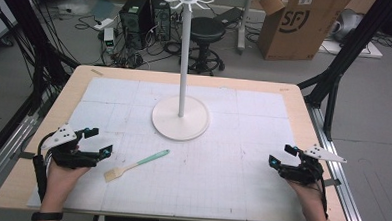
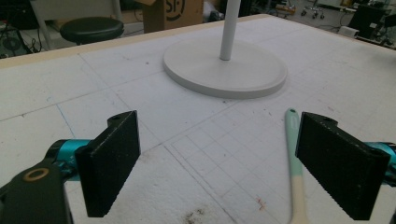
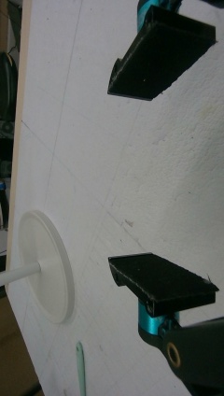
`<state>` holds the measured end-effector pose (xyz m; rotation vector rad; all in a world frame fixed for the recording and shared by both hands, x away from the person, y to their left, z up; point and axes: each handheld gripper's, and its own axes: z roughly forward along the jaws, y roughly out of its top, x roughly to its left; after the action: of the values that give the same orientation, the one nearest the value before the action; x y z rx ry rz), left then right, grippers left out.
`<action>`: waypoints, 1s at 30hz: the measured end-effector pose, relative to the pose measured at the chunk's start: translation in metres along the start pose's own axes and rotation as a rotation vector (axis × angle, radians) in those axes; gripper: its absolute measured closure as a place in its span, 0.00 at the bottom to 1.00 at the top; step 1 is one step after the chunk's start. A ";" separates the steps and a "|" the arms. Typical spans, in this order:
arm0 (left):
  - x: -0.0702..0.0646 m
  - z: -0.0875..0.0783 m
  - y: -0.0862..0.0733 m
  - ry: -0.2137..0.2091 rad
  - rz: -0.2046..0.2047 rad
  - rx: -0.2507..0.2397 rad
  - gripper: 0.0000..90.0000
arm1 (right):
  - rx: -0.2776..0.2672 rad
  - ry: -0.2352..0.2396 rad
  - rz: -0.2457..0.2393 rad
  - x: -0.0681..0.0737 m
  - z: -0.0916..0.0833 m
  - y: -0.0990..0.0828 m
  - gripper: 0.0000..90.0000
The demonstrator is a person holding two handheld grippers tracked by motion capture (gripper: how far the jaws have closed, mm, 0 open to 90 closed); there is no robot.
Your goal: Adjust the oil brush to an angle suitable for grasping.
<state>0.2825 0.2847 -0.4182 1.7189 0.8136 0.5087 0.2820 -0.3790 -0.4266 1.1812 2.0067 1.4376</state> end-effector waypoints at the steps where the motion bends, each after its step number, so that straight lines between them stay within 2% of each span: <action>1: 0.000 -0.001 0.000 0.002 0.006 -0.006 0.16 | 0.003 0.001 0.004 0.001 0.000 0.000 0.16; 10: -0.005 -0.007 0.004 -0.033 0.010 -0.057 0.17 | 0.005 0.004 -0.003 0.002 0.002 0.002 0.16; 13: -0.007 -0.006 0.004 -0.048 0.012 -0.056 0.17 | 0.010 0.005 0.000 0.002 0.003 0.002 0.16; 17: -0.009 -0.004 0.005 -0.070 0.023 -0.043 0.18 | 0.006 0.005 0.001 0.002 0.003 0.002 0.16; 21: -0.017 0.004 0.007 -0.101 0.039 -0.009 0.18 | 0.009 0.005 -0.003 0.001 0.003 0.002 0.16; 27: -0.024 0.014 0.006 -0.120 0.056 0.037 0.16 | 0.012 0.007 -0.001 0.001 0.003 0.002 0.16; 30: -0.026 0.019 0.004 -0.123 0.051 0.053 0.16 | 0.011 0.007 -0.003 0.001 0.004 0.001 0.16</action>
<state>0.2788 0.2523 -0.4183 1.8052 0.7021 0.4140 0.2846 -0.3761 -0.4265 1.1788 2.0230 1.4333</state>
